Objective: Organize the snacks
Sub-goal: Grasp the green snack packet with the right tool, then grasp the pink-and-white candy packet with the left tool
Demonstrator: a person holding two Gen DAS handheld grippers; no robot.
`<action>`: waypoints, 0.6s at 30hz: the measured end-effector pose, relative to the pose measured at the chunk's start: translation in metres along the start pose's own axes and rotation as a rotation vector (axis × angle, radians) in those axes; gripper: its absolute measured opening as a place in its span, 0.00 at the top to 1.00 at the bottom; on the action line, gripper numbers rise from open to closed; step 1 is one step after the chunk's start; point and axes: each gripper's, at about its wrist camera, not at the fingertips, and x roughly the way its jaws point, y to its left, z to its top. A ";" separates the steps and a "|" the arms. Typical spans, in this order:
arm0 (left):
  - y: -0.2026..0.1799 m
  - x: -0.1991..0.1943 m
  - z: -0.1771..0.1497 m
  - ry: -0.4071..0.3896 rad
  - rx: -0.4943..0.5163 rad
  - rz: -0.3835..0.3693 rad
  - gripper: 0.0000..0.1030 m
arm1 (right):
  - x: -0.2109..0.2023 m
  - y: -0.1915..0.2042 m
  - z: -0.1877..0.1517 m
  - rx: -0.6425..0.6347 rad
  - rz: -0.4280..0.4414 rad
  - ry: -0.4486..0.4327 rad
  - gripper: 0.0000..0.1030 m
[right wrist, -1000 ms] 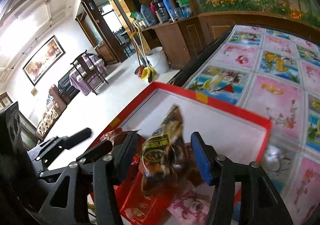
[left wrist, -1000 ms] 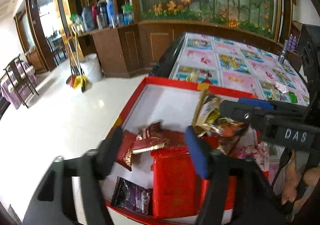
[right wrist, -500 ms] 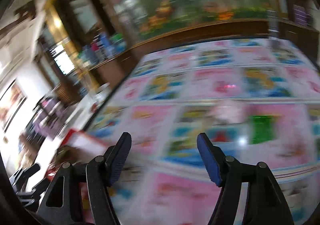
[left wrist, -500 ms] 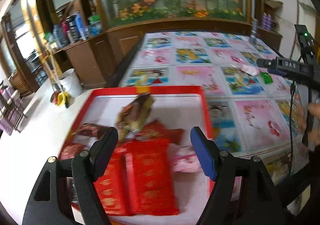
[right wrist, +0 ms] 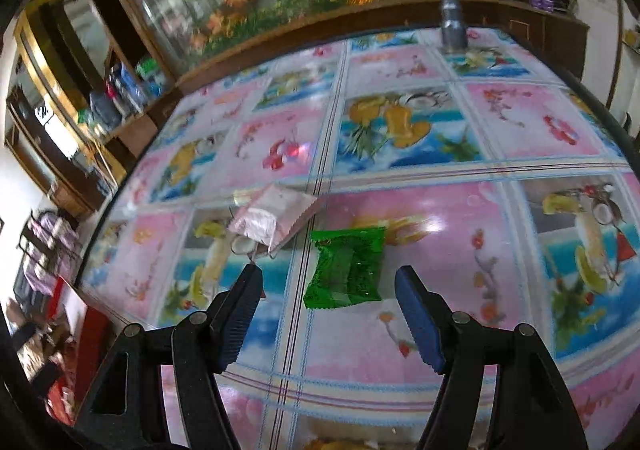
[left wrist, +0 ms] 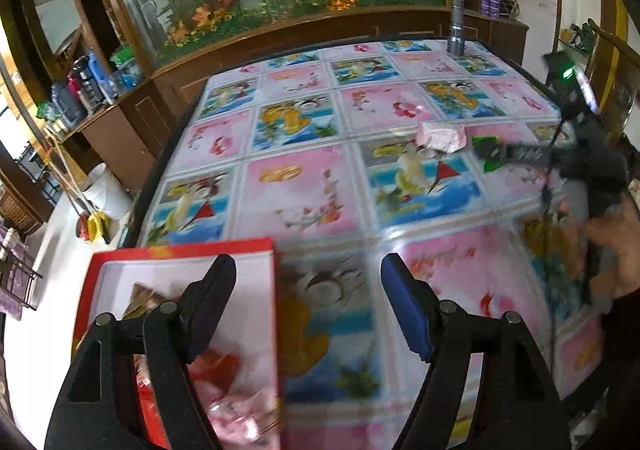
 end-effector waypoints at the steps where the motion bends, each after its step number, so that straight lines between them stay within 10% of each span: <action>1: -0.004 0.002 0.005 0.000 0.005 -0.001 0.27 | 0.007 0.002 -0.001 -0.014 -0.016 0.020 0.33; 7: -0.038 0.034 0.042 -0.008 0.058 -0.014 0.27 | 0.012 0.010 -0.003 -0.154 -0.109 0.005 0.60; 18: -0.103 0.113 0.103 0.066 -0.055 -0.119 0.27 | -0.002 -0.053 0.020 0.080 -0.007 -0.013 0.62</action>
